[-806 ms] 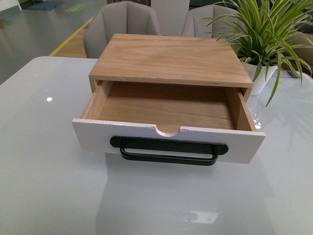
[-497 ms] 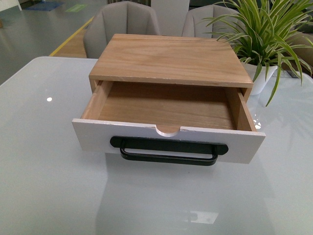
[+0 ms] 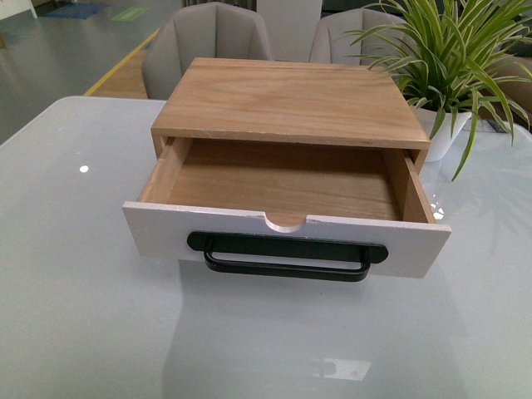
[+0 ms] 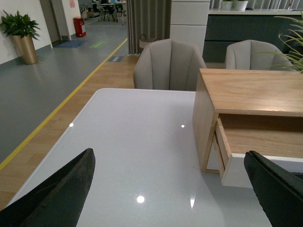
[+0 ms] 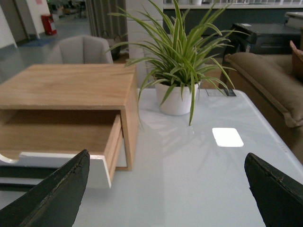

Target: Close drawer sideways

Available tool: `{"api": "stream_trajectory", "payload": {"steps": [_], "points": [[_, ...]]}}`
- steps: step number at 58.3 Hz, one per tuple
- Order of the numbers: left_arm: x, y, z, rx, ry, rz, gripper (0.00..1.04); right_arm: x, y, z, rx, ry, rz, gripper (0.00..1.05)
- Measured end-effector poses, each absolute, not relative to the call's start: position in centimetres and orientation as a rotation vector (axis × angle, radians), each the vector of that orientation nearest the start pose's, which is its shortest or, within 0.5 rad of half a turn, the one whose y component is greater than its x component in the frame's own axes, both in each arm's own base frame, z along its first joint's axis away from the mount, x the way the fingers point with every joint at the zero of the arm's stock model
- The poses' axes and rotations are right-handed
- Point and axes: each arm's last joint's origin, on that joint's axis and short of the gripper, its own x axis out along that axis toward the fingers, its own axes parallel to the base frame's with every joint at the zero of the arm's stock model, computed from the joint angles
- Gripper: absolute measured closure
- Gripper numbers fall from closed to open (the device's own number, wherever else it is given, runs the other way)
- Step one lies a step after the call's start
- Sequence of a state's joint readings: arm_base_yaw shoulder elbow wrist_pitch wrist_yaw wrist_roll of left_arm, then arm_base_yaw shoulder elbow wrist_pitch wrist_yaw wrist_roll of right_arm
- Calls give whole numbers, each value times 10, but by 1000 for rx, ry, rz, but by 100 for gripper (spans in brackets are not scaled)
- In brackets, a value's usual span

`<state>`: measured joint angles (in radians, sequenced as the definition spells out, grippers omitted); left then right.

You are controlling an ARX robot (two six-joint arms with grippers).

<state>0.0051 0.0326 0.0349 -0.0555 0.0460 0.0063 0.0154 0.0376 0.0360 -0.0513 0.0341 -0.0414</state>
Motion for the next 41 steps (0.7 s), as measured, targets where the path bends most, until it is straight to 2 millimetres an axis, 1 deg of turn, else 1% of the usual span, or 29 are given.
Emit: {"api": "stream_trajectory", "payload": {"steps": [4,6,9,13,17,22,26,30,35,41], "points": [[101,-5,168,3,262,-124,9,107,3,166,-127,146,-10,9],[109,-9,173,22,309,-164,9,116,5,168,-191,166,30,9],[125,-19,184,79,285,-222,9,134,7,176,-282,160,74,9],[149,-31,190,160,248,-311,9,159,10,183,-386,151,150,9],[177,-49,186,266,231,-443,9,187,13,181,-483,200,242,9],[199,-65,174,366,233,-555,9,207,18,172,-578,265,333,9],[212,-76,165,420,237,-607,9,217,24,165,-655,295,396,9],[220,-84,157,461,238,-651,9,223,30,160,-722,309,450,9],[226,-96,148,501,238,-724,9,229,40,152,-814,319,536,9],[228,-107,138,547,231,-820,9,235,52,142,-906,324,620,9]]}}
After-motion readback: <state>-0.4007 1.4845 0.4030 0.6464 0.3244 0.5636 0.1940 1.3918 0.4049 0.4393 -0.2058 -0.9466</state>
